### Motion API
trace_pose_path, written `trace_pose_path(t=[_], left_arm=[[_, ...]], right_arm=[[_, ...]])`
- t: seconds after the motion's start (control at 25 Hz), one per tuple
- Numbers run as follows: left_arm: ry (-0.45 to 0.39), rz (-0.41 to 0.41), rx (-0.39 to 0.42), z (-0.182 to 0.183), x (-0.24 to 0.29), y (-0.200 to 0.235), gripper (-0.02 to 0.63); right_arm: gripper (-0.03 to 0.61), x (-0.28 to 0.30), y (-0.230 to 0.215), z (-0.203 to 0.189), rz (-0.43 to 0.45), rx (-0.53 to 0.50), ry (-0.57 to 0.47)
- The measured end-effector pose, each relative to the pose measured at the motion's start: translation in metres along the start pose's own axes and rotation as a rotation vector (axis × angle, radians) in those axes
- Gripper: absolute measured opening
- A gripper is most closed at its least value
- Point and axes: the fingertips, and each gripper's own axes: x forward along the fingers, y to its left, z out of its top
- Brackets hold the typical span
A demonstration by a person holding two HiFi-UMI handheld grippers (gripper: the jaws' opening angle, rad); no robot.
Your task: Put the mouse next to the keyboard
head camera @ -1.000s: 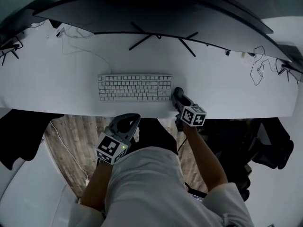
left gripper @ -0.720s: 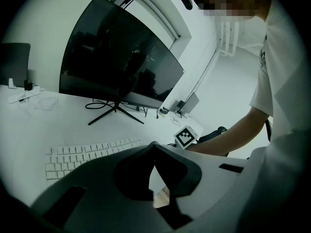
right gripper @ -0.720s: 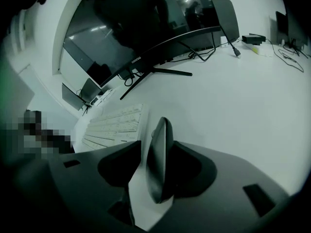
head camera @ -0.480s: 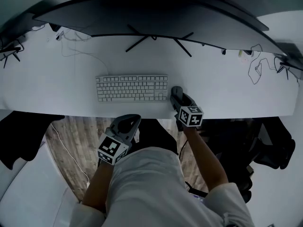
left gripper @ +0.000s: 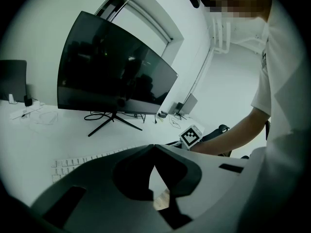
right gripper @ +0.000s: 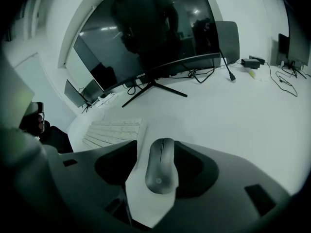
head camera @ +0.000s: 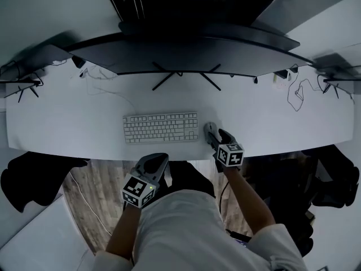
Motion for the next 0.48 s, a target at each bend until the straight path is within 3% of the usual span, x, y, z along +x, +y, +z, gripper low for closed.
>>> trace_pose_path(t=[0.48], left_arm=[[-0.072, 0.037, 0.053, 0.011, -0.044, 0.016, 0.017]], right_arm=[[0.139, -0.044, 0.029, 0.038, -0.027, -0.058, -0.165]])
